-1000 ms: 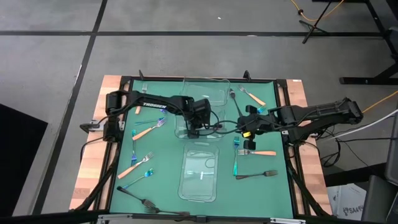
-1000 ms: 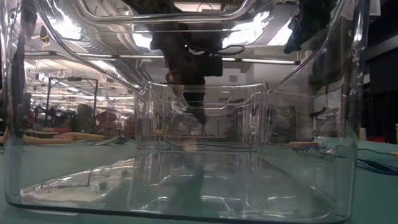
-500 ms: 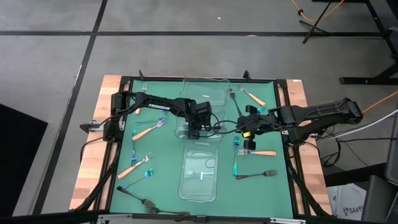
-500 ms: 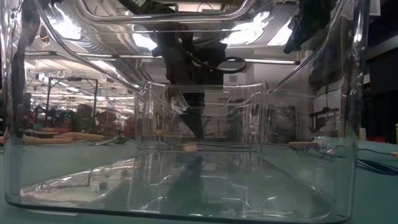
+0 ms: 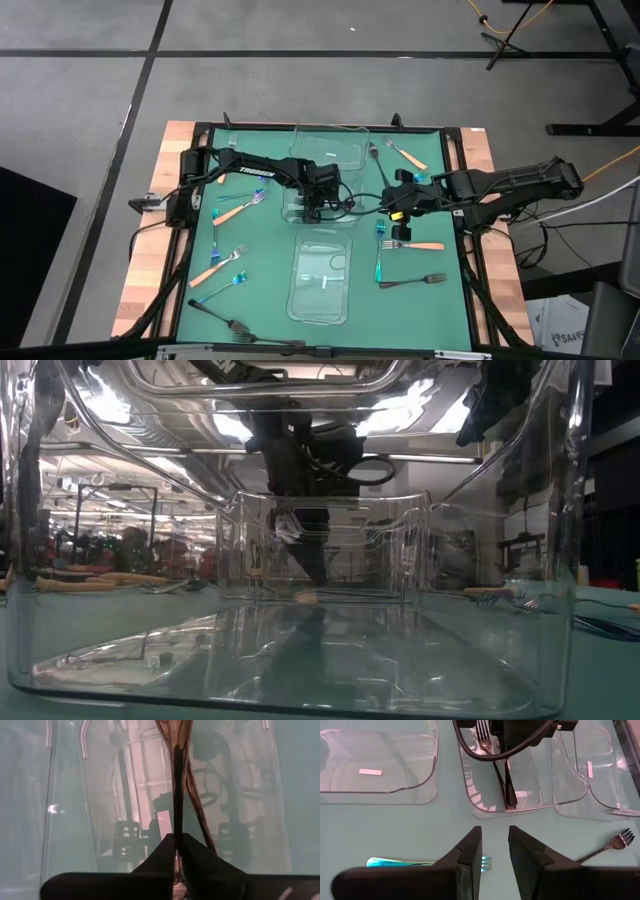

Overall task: Sort silverware by color (type)
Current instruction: Put the black fork into the middle transparent bin, then put the yellow fork into the top transparent bin

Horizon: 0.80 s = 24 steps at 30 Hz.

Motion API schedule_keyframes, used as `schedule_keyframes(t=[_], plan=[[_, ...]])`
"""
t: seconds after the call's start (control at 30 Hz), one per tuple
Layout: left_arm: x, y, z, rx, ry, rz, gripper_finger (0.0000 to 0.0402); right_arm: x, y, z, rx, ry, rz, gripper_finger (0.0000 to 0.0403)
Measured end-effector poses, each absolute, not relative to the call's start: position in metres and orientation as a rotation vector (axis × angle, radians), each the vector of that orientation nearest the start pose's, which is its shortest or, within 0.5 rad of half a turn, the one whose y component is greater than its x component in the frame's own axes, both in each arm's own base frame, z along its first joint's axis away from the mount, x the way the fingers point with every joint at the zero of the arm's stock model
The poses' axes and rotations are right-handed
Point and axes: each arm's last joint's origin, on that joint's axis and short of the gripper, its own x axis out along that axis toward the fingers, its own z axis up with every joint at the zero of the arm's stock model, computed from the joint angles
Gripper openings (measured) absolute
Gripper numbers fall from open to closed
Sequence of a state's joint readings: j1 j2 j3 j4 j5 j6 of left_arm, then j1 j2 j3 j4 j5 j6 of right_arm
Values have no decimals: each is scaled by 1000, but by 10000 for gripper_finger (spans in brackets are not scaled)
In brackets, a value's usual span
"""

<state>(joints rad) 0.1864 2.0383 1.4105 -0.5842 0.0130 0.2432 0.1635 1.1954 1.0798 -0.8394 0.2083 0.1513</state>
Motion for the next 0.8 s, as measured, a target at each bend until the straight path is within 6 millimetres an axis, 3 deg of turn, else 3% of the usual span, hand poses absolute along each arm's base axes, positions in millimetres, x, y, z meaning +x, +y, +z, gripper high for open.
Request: schedule_keyframes(t=[0.5, 0.8], plan=[[400, 75, 153, 95, 1216, 7, 79, 227, 31, 302, -37, 932, -112, 85], [400, 70, 154, 82, 1214, 15, 84, 227, 31, 302, -37, 932, -112, 85]])
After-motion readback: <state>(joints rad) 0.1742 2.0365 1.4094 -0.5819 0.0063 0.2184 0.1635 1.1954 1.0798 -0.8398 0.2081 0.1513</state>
